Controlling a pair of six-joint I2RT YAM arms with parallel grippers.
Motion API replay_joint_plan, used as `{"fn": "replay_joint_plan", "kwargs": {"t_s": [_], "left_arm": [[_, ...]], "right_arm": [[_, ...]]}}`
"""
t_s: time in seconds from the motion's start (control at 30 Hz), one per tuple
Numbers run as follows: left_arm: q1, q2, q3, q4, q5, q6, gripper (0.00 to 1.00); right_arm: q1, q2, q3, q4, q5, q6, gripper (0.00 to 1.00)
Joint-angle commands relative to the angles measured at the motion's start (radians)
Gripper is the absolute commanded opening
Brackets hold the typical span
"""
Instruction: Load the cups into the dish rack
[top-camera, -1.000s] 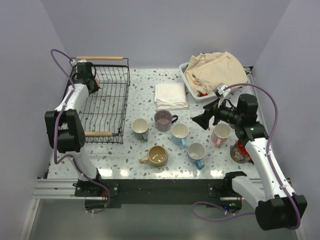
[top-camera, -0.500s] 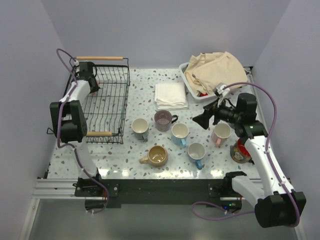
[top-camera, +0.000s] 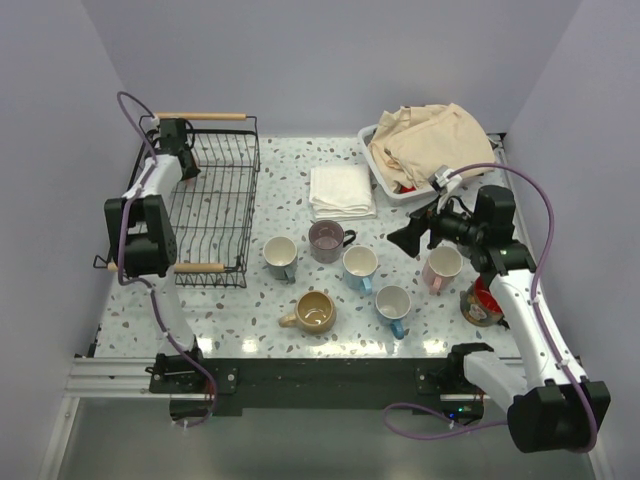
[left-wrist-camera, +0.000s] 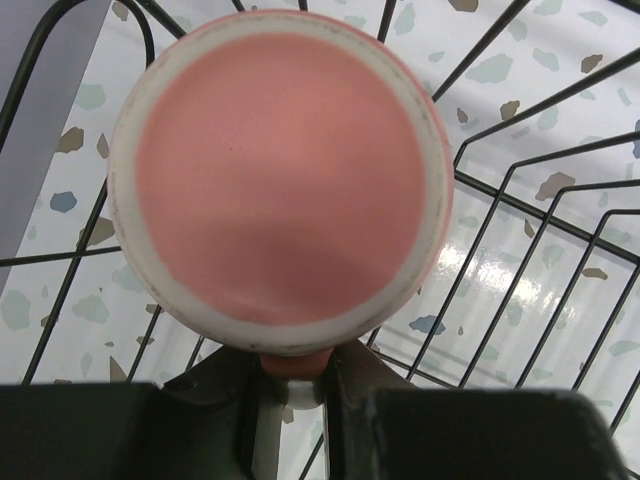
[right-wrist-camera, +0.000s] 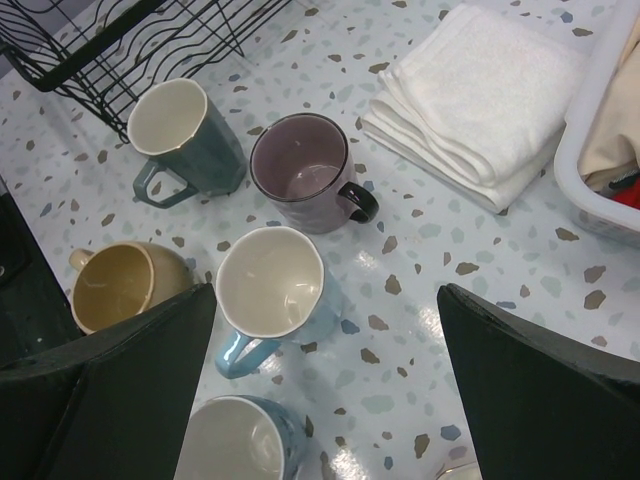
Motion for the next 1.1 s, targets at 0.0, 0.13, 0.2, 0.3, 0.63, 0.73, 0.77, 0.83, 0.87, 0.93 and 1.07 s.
{"fn": "replay_joint_plan", "kwargs": {"t_s": [0.0, 0.13, 0.2, 0.3, 0.63, 0.73, 0.77, 0.83, 0.87, 0.93, 1.07], "left_arm": [[0.015, 0.009, 0.083, 0.043, -0.03, 0.018, 0.01], [0.021, 0.021, 0.097, 0.038, -0.033, 0.013, 0.13], [0.023, 0.026, 0.104, 0.029, -0.031, 0.01, 0.24], [0.029, 0.038, 0.132, -0.003, -0.021, 0.003, 0.46], [0.044, -0.113, 0.104, -0.036, 0.071, -0.008, 0.71], [0.046, -0.239, -0.003, -0.002, 0.125, -0.011, 0.73], [0.046, -0.271, -0.035, 0.016, 0.149, -0.013, 0.73], [0.046, -0.37, -0.129, 0.03, 0.188, -0.014, 0.74], [0.046, -0.403, -0.161, 0.038, 0.202, -0.02, 0.73], [0.047, -0.52, -0.279, 0.065, 0.273, -0.033, 0.74], [0.046, -0.728, -0.483, 0.121, 0.435, -0.048, 0.79]], "right_arm": [[-0.013, 0.006, 0.035, 0.024, 0.0, -0.016, 0.98], [-0.015, 0.006, 0.035, 0.028, -0.005, -0.015, 0.98], [-0.021, 0.006, 0.032, 0.028, -0.005, -0.013, 0.98], [-0.024, 0.004, 0.032, 0.028, -0.008, -0.011, 0.98], [-0.038, 0.0, 0.029, 0.025, -0.028, -0.027, 0.98], [-0.039, 0.001, 0.032, 0.005, -0.048, -0.062, 0.98], [-0.041, 0.0, 0.032, -0.001, -0.054, -0.083, 0.98], [-0.041, 0.003, 0.037, -0.022, -0.07, -0.111, 0.98], [-0.041, 0.012, 0.04, -0.034, -0.084, -0.148, 0.98], [-0.041, 0.024, 0.052, -0.065, -0.098, -0.177, 0.98], [-0.038, 0.107, 0.156, -0.233, -0.139, -0.304, 0.99]]}}
